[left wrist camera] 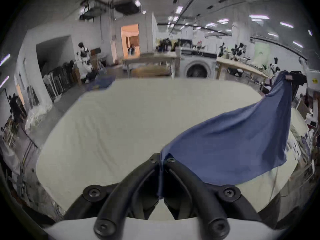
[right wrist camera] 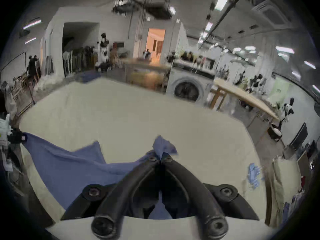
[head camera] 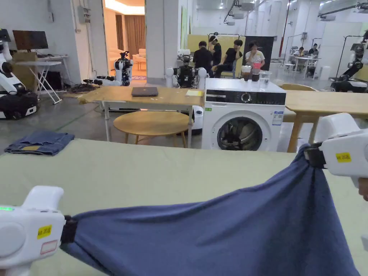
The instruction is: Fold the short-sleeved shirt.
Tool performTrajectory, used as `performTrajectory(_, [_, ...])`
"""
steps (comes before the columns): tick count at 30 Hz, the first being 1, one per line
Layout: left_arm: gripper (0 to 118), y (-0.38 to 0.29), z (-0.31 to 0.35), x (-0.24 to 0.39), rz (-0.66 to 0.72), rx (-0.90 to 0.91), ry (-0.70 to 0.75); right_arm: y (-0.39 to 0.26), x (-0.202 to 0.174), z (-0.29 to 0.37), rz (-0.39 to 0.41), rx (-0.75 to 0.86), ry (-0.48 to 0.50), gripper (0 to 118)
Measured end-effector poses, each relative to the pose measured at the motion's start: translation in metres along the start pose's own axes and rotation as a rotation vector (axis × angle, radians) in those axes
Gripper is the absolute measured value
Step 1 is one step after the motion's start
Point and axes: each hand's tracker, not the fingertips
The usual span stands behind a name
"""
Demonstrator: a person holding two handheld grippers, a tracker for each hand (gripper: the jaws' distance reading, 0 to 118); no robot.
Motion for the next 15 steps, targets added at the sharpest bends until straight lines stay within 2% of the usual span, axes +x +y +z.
performTrajectory(7, [0,0.136,0.032,0.037,-0.048,0.185,0.007,0.064,0.064,0.098,-0.064,0.144,-0.171,0])
performTrajectory(15, [0,0.251,0.04,0.07,-0.054,0.252,0.077,0.121,0.108,0.107,-0.141,0.206,-0.244,0])
